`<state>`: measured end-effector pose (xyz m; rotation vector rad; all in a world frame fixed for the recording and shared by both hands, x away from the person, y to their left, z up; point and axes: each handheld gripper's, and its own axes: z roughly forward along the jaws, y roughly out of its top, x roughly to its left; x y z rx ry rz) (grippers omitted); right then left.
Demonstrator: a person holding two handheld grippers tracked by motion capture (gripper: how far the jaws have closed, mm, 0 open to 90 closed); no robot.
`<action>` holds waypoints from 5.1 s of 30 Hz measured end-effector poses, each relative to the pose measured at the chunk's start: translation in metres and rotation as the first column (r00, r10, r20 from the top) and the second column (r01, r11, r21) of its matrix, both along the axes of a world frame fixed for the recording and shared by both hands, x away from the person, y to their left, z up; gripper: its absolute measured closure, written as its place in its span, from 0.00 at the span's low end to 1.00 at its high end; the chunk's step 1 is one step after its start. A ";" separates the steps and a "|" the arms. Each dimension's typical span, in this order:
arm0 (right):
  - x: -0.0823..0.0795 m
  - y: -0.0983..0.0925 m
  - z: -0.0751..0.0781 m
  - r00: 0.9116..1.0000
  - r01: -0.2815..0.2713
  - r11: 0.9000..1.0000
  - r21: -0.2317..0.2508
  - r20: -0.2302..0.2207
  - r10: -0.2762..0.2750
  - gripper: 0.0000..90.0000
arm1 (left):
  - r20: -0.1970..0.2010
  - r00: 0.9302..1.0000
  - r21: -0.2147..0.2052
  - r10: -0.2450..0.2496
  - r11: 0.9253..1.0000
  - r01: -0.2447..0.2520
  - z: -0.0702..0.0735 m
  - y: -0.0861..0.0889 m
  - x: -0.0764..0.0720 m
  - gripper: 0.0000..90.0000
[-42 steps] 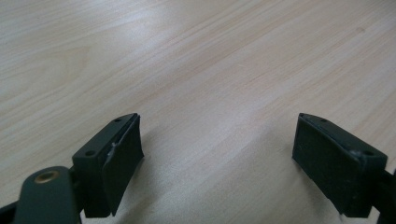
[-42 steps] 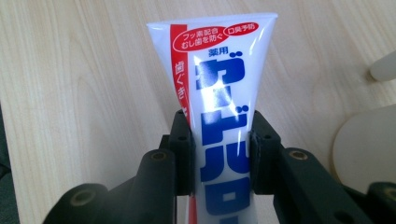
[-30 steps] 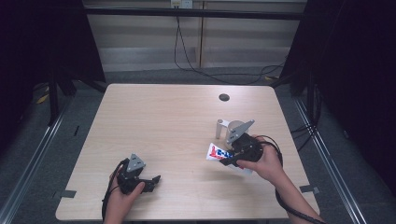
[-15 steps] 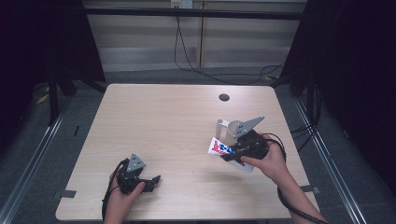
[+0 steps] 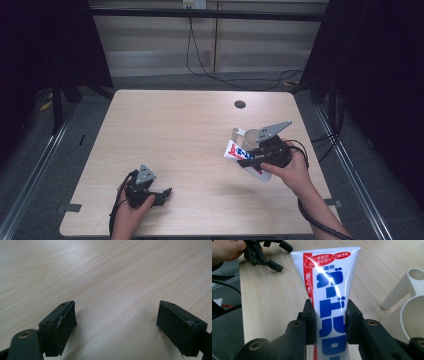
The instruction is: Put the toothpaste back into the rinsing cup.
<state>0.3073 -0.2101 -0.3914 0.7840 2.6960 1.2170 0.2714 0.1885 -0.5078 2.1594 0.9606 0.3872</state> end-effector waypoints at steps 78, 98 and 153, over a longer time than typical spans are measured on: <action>0.034 -0.019 0.042 0.968 0.196 0.946 0.256 0.106 -0.229 0.75 | 0.003 1.000 0.003 0.003 1.000 -0.003 0.000 0.000 0.000 0.18; 0.049 -0.018 0.042 0.949 0.247 0.924 0.291 0.119 -0.292 0.75 | 0.001 1.000 0.003 -0.001 1.000 0.001 0.000 0.000 0.000 0.18; 0.071 -0.029 0.008 0.887 0.375 0.866 0.332 0.143 -0.439 0.72 | 0.000 1.000 0.009 -0.006 1.000 0.006 0.000 0.000 0.000 0.18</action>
